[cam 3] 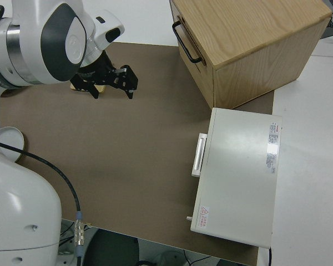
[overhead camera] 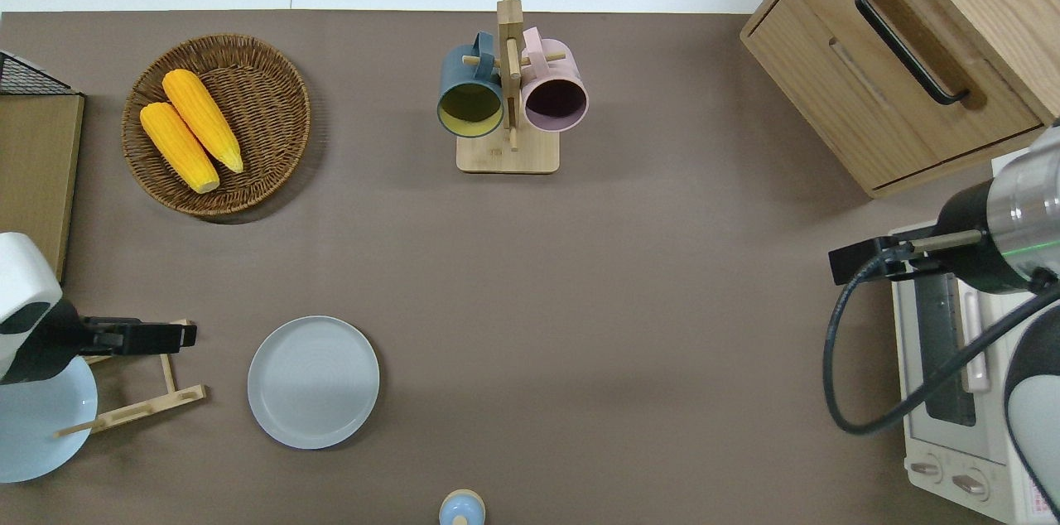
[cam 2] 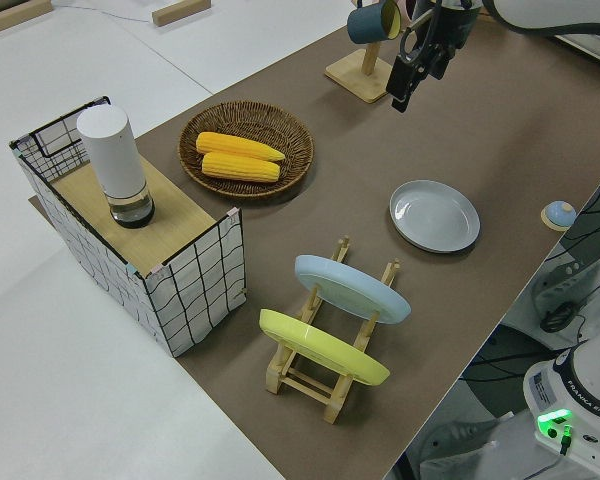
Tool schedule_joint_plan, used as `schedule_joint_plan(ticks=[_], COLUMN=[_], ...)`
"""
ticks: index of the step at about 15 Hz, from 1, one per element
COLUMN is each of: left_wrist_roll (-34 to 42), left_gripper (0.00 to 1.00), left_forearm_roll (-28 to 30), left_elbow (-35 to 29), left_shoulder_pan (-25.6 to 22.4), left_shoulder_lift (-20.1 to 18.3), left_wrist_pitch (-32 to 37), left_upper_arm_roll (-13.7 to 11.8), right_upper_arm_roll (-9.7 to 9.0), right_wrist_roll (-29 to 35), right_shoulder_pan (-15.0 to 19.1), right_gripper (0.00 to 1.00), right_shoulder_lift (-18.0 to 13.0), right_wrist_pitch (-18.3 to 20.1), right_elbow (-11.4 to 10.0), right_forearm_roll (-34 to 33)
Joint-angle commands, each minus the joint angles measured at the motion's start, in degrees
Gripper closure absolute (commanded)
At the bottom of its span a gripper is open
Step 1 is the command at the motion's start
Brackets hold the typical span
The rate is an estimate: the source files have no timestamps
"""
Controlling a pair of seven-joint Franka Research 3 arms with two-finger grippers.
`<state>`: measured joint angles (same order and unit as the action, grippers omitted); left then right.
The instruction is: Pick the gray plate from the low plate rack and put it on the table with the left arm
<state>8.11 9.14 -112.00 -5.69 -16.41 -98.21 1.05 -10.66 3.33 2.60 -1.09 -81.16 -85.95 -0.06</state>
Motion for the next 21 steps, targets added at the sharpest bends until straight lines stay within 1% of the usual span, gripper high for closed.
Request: schedule_joint_plan(ticks=[1,4,7,9,11,14,17,18,20,21], left_wrist_roll=[-1.95,-1.95,-2.22,-3.61,-4.32,-4.59,-4.77,-5.03,-5.12,-5.20], left_gripper=[0.01,0.01,0.01,0.01,0.01,0.01,0.01,0.01,0.01,0.01], left_forearm_roll=[-2.02,-5.08,-7.99,-8.17,-8.17,-8.17,-8.26,-8.26,-8.34,-8.35], left_elbow=[6.17,8.72,11.80,11.98,11.98,11.89,11.89,11.89,11.98,11.98], left_shoulder_pan=[-0.03,0.32,0.24,0.32,0.32,0.85,4.09,6.54,11.29,12.18], left_shoulder_lift=[1.03,1.03,1.38,1.38,1.47,2.43,3.31,3.57,3.84,3.84], left_wrist_pitch=[4.51,4.95,8.20,8.47,8.56,8.56,8.56,8.65,8.47,8.47], left_upper_arm_roll=[-0.08,0.09,1.32,1.41,2.11,2.46,0.80,-0.95,-5.77,-6.84], right_upper_arm_roll=[-0.32,-0.32,-0.32,-0.32,-0.32,-0.32,-0.32,-0.32,-0.32,-0.32], right_wrist_roll=[0.01,0.01,-0.08,-0.08,-0.08,-0.08,-0.08,-0.08,-0.08,0.01], right_shoulder_pan=[0.56,0.56,0.56,0.56,0.56,0.56,0.56,0.56,0.56,0.56], right_gripper=[0.011,0.011,0.011,0.011,0.011,0.013,0.013,0.011,0.013,0.011], right_shoulder_lift=[-0.14,-0.14,-0.14,-0.14,-0.14,-0.14,-0.14,-0.14,-0.14,-0.14], right_wrist_pitch=[0.74,0.74,0.74,0.74,0.74,0.74,0.74,0.74,0.74,0.74], right_elbow=[0.35,0.35,0.35,0.35,0.35,0.35,0.35,0.35,0.35,0.35], right_forearm_roll=[0.59,0.59,0.59,0.59,0.59,0.59,0.59,0.59,0.59,0.59])
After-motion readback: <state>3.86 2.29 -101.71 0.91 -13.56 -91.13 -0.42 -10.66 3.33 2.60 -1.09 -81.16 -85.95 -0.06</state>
